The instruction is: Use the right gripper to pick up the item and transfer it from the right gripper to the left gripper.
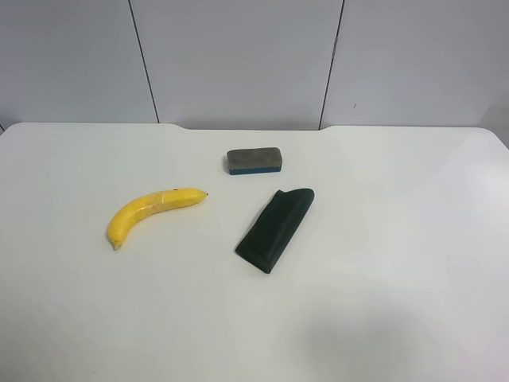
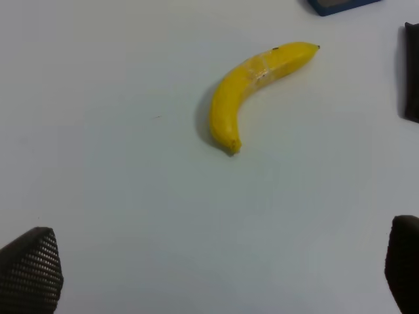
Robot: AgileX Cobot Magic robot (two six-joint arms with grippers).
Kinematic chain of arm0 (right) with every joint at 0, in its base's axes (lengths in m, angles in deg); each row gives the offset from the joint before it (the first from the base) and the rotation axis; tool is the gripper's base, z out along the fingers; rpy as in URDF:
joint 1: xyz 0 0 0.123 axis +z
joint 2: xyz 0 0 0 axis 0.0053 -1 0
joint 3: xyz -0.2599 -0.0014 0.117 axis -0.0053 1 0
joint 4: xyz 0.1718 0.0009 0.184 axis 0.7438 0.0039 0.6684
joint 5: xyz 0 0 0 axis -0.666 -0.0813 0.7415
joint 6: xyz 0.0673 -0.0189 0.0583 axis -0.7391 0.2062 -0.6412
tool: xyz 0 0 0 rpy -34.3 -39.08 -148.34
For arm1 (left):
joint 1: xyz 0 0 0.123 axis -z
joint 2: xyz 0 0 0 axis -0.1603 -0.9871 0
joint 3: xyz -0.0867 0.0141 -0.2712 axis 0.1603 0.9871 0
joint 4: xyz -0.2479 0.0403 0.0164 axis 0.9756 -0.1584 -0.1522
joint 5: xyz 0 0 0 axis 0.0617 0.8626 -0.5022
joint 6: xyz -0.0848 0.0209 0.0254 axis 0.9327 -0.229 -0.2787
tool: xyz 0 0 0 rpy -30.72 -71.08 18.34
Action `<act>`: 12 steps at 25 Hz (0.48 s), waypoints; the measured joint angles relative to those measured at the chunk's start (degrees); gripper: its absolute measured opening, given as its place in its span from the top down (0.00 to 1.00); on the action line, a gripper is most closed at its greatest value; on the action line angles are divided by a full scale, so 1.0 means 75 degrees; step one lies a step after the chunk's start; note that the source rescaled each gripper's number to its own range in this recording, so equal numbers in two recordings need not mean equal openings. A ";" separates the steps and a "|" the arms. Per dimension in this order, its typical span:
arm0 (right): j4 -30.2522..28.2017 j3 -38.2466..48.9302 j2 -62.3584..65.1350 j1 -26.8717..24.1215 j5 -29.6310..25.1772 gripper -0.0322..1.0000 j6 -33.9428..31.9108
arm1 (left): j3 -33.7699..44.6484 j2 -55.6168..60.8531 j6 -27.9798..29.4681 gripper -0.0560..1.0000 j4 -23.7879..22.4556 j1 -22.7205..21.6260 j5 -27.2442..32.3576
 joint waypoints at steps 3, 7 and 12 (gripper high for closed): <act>0.0000 0.0000 0.0000 0.0000 0.0000 0.00 0.0000 | 0.0000 0.0000 0.0000 0.00 0.0000 -0.0167 -0.0005; 0.0000 0.0000 0.0000 0.0000 0.0000 0.00 0.0000 | 0.0000 0.0000 0.0000 0.00 0.0000 -0.0956 -0.0009; 0.0000 0.0000 0.0000 -0.0490 0.0000 0.00 0.0000 | 0.0000 0.0000 0.0000 0.00 0.0000 -0.1717 -0.0018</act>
